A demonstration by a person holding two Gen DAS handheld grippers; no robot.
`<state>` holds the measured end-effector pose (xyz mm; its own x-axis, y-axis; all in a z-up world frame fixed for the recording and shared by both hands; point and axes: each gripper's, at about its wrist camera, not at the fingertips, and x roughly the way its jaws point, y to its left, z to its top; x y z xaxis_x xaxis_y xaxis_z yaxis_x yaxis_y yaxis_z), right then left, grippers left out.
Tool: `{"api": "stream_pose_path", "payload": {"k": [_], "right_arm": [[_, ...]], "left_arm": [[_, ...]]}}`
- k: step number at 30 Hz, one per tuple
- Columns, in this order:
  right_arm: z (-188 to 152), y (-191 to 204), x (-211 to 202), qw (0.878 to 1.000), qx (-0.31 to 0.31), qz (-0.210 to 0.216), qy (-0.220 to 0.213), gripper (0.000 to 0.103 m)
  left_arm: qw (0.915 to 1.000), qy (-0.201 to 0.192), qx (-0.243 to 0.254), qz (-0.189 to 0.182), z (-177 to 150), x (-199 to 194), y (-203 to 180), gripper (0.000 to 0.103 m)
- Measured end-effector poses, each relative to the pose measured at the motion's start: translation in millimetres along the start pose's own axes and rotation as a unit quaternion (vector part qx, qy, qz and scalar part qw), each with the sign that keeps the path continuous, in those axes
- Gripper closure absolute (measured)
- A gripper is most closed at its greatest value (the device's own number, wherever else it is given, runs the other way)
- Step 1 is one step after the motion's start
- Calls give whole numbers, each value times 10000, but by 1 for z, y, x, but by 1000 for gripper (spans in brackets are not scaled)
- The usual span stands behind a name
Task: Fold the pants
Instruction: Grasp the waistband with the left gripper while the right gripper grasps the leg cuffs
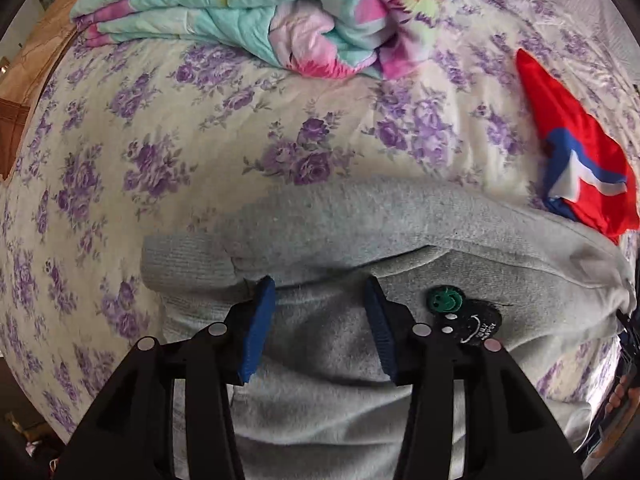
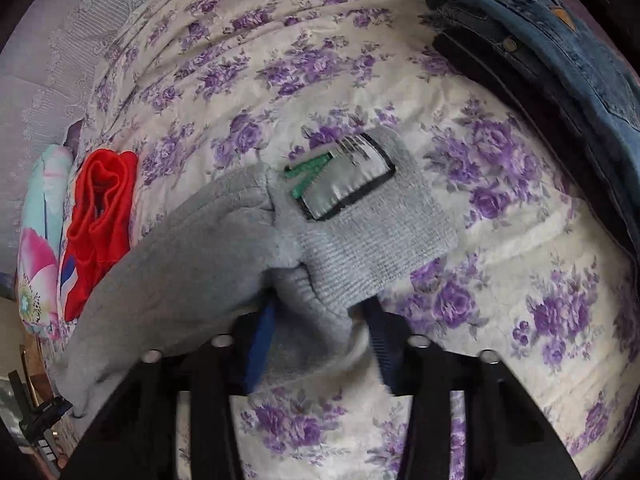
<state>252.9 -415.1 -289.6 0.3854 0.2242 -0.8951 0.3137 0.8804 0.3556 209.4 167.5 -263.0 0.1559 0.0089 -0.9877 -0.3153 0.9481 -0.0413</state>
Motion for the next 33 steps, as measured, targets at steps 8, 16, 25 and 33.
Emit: {"api": "stream_pose_path", "payload": {"k": [8, 16, 25, 33], "right_arm": [[-9, 1, -57, 9998, -81, -126, 116, 92], [-45, 15, -19, 9785, -1237, -1554, 552, 46], [-57, 118, -88, 9599, -2717, -683, 13, 45], [-89, 331, -21, 8629, -4922, 935, 659, 46]], "left_arm": [[10000, -35, 45, -65, -1, 1, -6, 57], [9984, 56, 558, 66, -13, -6, -20, 56], [9908, -413, 1262, 245, 3, -65, -4, 56], [9610, 292, 2738, 255, 36, -17, -32, 54]]}}
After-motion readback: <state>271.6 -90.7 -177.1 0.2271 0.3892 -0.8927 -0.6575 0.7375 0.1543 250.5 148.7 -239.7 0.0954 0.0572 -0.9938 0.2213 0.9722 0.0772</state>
